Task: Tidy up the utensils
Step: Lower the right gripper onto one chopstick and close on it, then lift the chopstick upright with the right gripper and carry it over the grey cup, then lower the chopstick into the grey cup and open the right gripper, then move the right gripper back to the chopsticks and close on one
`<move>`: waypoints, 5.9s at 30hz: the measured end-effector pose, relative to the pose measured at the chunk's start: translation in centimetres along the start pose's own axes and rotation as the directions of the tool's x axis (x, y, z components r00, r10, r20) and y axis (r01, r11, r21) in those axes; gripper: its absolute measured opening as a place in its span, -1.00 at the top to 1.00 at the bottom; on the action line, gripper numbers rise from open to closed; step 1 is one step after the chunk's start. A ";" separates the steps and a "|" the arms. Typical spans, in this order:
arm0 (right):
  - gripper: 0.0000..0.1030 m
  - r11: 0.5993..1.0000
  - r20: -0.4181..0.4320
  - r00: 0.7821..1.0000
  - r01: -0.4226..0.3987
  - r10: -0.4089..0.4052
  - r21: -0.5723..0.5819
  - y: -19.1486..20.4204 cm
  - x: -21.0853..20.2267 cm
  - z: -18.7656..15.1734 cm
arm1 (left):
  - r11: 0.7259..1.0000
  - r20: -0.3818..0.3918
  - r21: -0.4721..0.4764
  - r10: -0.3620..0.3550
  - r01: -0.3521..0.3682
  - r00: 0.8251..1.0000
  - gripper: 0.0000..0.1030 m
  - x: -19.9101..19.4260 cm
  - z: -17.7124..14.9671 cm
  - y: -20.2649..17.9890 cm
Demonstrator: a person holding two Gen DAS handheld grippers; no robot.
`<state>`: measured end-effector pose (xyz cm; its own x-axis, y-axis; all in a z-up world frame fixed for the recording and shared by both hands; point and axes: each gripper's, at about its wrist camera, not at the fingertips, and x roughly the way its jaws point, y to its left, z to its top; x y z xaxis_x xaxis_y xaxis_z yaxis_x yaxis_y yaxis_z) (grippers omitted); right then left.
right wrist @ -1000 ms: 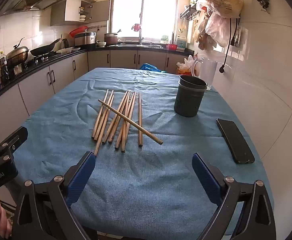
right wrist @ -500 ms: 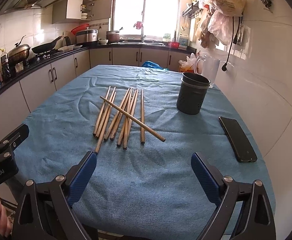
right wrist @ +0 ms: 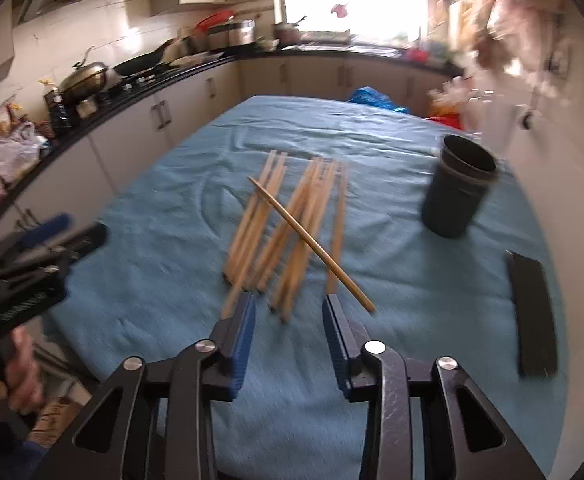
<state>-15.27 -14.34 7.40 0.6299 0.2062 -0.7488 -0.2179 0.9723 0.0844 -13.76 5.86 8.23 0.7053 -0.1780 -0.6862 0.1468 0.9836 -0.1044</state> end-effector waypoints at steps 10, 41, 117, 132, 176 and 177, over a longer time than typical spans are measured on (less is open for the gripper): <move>0.54 0.974 -0.207 0.969 -0.169 0.136 -0.150 1.9 8.4 8.6 | 0.991 -0.143 -0.086 -0.114 0.103 0.983 0.46 5.1 4.0 2.2; 0.86 0.991 -0.188 0.974 -0.130 0.129 0.003 -2.3 12.8 12.3 | 0.981 -0.346 -0.138 -0.176 0.136 0.922 0.46 17.1 10.9 -0.1; 0.85 0.907 0.424 0.893 -0.047 -0.149 0.418 -23.8 -7.0 15.4 | 0.927 0.090 0.077 -0.374 0.368 0.923 0.88 11.1 25.8 -26.1; 0.83 0.900 0.218 0.972 -0.013 -0.091 0.436 -24.8 1.8 13.4 | 0.946 -0.023 0.090 -0.310 0.311 0.951 0.86 16.3 22.0 -25.6; -0.72 0.913 0.239 0.907 0.270 -0.348 0.305 -10.0 -5.1 6.0 | 0.987 0.043 0.057 -0.153 0.150 0.987 -0.32 5.7 11.3 -10.6; -0.72 0.915 0.234 0.909 0.270 -0.345 0.300 -9.7 -4.8 5.9 | 0.988 0.037 0.053 -0.150 0.148 0.988 -0.32 5.8 11.0 -10.2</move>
<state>-11.80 -24.08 14.05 0.8220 -0.1224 -0.5561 0.1943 0.9783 0.0719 -3.58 -5.53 13.27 0.7006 -0.3249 -0.6353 0.2862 0.9435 -0.1670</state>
